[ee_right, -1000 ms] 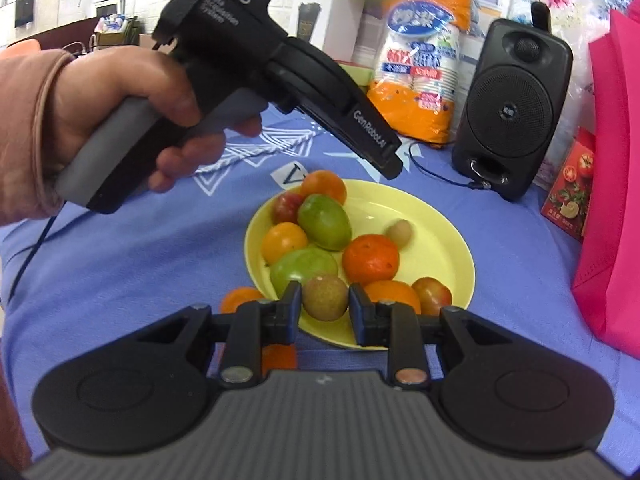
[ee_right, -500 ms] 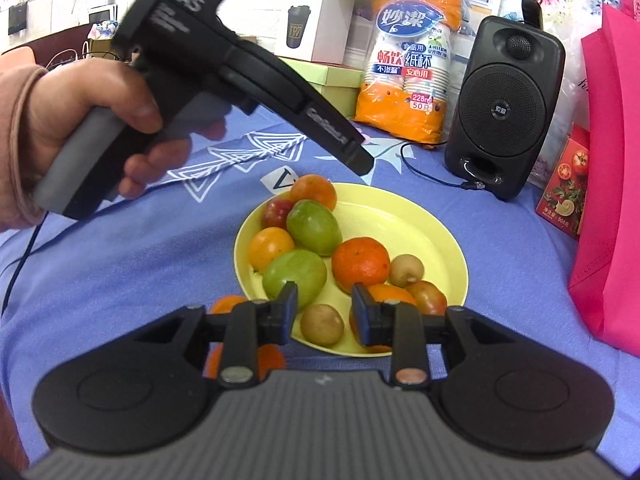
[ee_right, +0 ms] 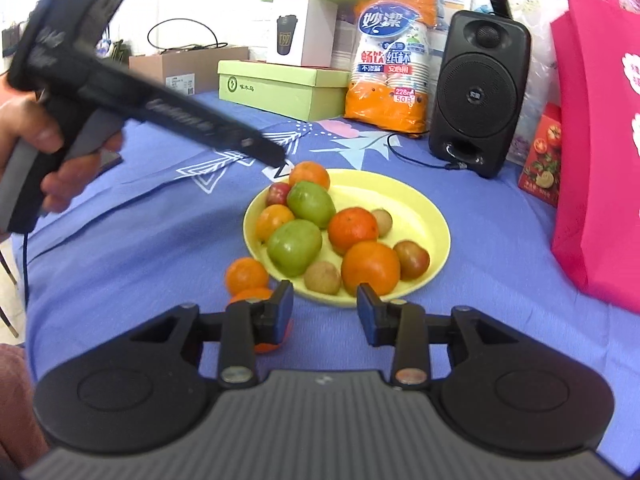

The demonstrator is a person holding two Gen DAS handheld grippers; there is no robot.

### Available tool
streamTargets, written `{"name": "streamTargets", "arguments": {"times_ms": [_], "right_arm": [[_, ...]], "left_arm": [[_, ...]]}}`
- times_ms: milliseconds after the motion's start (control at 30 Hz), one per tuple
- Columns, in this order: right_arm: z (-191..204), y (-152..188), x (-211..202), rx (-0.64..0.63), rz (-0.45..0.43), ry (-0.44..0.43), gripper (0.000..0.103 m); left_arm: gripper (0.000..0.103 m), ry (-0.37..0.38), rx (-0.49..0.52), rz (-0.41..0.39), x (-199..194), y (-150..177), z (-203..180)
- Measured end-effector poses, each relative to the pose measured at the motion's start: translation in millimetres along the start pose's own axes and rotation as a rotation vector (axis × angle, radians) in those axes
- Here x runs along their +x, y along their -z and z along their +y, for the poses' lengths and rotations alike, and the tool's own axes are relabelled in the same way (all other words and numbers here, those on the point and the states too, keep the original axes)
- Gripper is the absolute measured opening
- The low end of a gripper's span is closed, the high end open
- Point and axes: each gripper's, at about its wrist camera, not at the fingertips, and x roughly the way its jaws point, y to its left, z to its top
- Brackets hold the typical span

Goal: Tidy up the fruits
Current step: 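Withdraw both tools toward the last two oranges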

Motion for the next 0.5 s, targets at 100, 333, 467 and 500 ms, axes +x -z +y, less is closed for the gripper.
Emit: {"name": "streamTargets", "arguments": {"times_ms": [100,333,467,500], "right_arm": [[-2.1,7.7,-9.6,0.031,-0.009,-0.003,0.036],[2.8,14.8,-28.6,0.038,-0.031,0.0,0.041],[7.0,19.1,-38.6,0.028,-0.041,-0.022,0.044],[8.7,20.7,-39.4,0.022,-0.036,-0.024,0.044]], "left_arm": [[0.049,0.004,-0.002,-0.003,-16.9,18.4,-6.7],[0.049,0.038,-0.001,0.052,-31.1,56.2,-21.8],[0.049,0.039,0.026,0.091,-21.4,70.1,-31.0],[0.049,0.04,0.026,0.098,-18.9,72.6,-32.5]]}}
